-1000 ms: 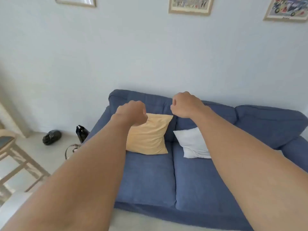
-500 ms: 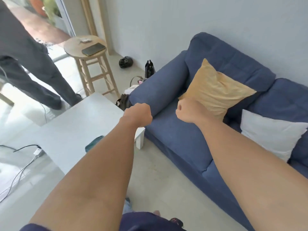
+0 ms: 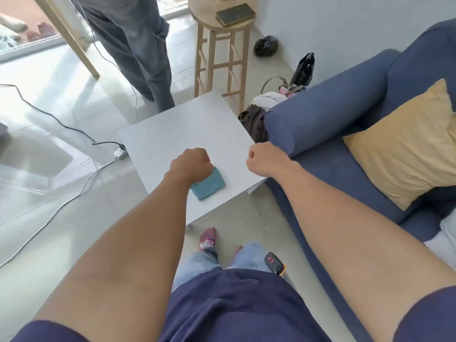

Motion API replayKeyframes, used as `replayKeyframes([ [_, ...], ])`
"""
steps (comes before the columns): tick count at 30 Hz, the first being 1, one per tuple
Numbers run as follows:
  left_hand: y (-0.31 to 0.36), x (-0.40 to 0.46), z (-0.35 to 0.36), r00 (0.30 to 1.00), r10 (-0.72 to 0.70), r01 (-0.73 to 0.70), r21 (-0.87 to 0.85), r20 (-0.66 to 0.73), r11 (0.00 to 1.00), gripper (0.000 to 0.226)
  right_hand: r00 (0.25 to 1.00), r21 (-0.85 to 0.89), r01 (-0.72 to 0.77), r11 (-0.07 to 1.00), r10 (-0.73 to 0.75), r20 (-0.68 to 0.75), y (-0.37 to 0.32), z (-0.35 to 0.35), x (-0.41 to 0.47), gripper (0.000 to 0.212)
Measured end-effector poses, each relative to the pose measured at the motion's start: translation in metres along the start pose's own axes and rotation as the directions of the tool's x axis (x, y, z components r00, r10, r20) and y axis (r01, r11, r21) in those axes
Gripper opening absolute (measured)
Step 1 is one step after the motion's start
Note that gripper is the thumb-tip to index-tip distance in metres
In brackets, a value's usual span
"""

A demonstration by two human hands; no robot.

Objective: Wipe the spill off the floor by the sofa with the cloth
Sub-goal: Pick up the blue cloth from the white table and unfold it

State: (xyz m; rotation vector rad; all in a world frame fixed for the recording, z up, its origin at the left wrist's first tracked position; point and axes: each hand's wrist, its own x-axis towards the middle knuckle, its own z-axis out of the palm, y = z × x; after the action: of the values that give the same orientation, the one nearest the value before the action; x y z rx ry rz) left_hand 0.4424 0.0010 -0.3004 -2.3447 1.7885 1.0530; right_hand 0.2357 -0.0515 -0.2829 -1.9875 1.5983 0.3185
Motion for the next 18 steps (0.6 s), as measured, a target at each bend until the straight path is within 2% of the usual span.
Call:
replayKeyframes([
  [5, -0.038, 0.027, 0.024, 0.991, -0.134, 0.134, -0.130, 0.009, 0.982, 0.028, 0.988, -0.069, 0.105, 0.992, -0.097, 0.117, -0.017, 0.041, 0.057, 0.033],
  [9, -0.072, 0.063, 0.054, 0.976, -0.218, 0.211, -0.227, -0.009, 0.951, 0.034, 0.971, -0.098, 0.195, 0.976, -0.178, 0.160, -0.026, 0.082, 0.107, 0.036],
  [18, -0.150, 0.167, 0.159, 0.954, -0.298, 0.279, -0.297, -0.020, 0.913, 0.047, 0.953, -0.049, 0.254, 0.966, -0.241, 0.184, -0.027, 0.195, 0.243, 0.044],
])
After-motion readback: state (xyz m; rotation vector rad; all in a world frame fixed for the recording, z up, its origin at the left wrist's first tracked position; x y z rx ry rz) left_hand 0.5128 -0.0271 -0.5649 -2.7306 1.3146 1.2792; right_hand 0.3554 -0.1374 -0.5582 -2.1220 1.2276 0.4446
